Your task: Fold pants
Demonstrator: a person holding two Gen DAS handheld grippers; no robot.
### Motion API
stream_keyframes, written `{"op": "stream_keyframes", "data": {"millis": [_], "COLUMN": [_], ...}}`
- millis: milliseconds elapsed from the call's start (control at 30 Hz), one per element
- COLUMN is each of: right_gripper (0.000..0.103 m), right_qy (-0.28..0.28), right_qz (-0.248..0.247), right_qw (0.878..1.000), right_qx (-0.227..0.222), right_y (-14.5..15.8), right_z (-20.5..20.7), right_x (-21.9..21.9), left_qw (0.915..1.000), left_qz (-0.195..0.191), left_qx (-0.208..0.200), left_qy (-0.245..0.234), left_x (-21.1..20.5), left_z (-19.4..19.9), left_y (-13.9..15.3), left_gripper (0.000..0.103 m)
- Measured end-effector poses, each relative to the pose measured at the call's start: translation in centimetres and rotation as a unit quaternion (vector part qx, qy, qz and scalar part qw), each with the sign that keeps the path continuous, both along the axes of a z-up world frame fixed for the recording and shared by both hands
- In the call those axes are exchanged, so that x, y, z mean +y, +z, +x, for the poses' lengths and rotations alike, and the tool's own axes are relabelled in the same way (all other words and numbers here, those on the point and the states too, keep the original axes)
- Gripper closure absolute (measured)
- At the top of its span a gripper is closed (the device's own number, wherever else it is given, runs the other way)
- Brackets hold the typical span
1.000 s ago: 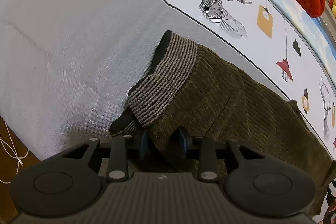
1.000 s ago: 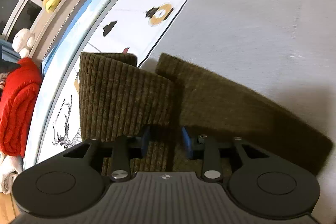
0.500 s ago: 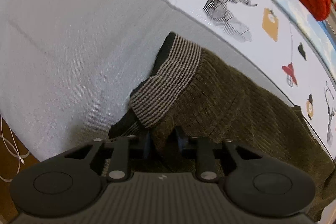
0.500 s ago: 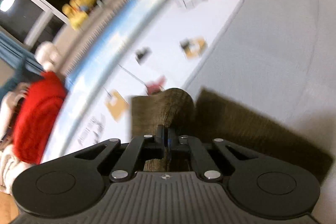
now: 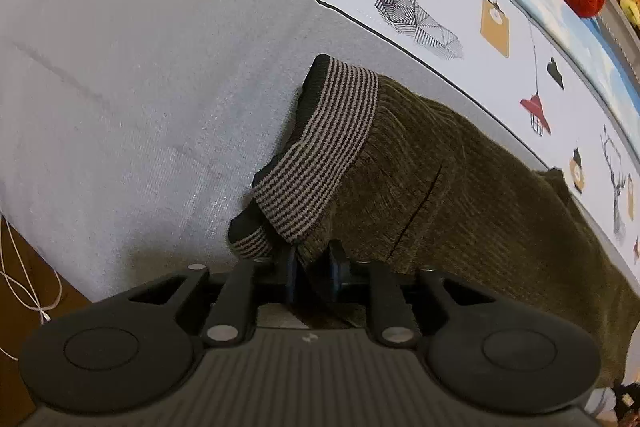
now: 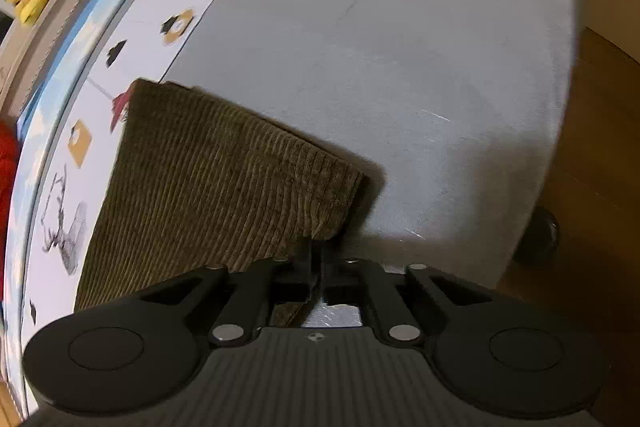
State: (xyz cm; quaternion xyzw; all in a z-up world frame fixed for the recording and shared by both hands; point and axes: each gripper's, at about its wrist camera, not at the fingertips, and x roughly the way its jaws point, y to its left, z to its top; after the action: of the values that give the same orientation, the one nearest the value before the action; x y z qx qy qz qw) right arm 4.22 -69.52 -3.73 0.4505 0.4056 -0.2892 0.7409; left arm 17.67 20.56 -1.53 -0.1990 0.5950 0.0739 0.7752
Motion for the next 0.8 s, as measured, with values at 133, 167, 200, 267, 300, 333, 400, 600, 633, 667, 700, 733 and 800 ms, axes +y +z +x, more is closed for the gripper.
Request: {"op": "stream_keyframes", "data": {"millis": [133, 167, 200, 267, 300, 333, 400, 600, 633, 667, 700, 733, 800], "right_gripper": [0.080, 0.080, 0.081, 0.101, 0.101, 0.101, 0.101, 0.098, 0.095, 0.087, 0.083, 0.081, 0.081], "right_qy": [0.006, 0.007, 0.010, 0.014, 0.006, -0.003, 0.001, -0.005, -0.004, -0.007, -0.009, -0.010, -0.015], "right_qz": [-0.023, -0.023, -0.023, -0.041, -0.054, -0.068, -0.097, -0.047, -0.059, -0.078, -0.101, -0.131, -0.198], "right_qw": [1.000, 1.000, 1.000, 0.999, 0.998, 0.997, 0.995, 0.997, 0.997, 0.995, 0.993, 0.989, 0.978], "right_qx": [0.002, 0.005, 0.007, 0.008, -0.005, -0.032, -0.033, 0.060, 0.057, 0.057, 0.060, 0.063, 0.063], "right_y": [0.5, 0.2, 0.2, 0.6, 1.1, 2.1, 3.0, -0.1, 0.5, 1.2, 2.0, 2.7, 4.5], "right_z": [0.7, 0.8, 0.7, 1.1, 1.0, 0.7, 0.7, 1.2, 1.4, 1.5, 1.5, 1.6, 1.7], "right_x": [0.2, 0.3, 0.5, 0.9, 1.1, 1.2, 1.5, 0.7, 0.9, 1.2, 1.6, 1.9, 2.7], "left_qw": [0.9992, 0.9991, 0.9993, 0.9994, 0.9987, 0.9981, 0.9991, 0.9996, 0.9995, 0.9992, 0.9981, 0.9947, 0.9822], "left_qz": [-0.025, -0.024, -0.019, -0.005, -0.011, -0.010, 0.009, 0.015, 0.023, 0.041, 0.061, 0.097, 0.165], "left_qx": [-0.008, -0.006, -0.004, -0.017, -0.037, -0.054, -0.039, 0.024, 0.019, 0.005, -0.012, -0.031, -0.083], "left_qy": [0.031, 0.034, 0.032, 0.030, 0.033, 0.028, 0.015, -0.005, 0.002, 0.003, -0.001, -0.008, -0.033], "left_x": [0.6, 0.7, 0.7, 0.8, 1.1, 1.0, 0.7, 1.0, 1.3, 1.2, 1.0, 0.3, -1.3], "left_z": [0.1, 0.2, 0.3, 0.0, -0.5, -1.0, -1.6, -1.7, -1.7, -1.8, -1.9, -1.9, -1.9], "left_y": [-0.2, -0.3, -0.5, 0.1, 0.9, 1.7, 1.6, -0.2, 0.1, 0.8, 1.6, 2.4, 4.2], "left_gripper": [0.068, 0.070, 0.075, 0.087, 0.088, 0.089, 0.088, 0.072, 0.063, 0.059, 0.059, 0.060, 0.060]}}
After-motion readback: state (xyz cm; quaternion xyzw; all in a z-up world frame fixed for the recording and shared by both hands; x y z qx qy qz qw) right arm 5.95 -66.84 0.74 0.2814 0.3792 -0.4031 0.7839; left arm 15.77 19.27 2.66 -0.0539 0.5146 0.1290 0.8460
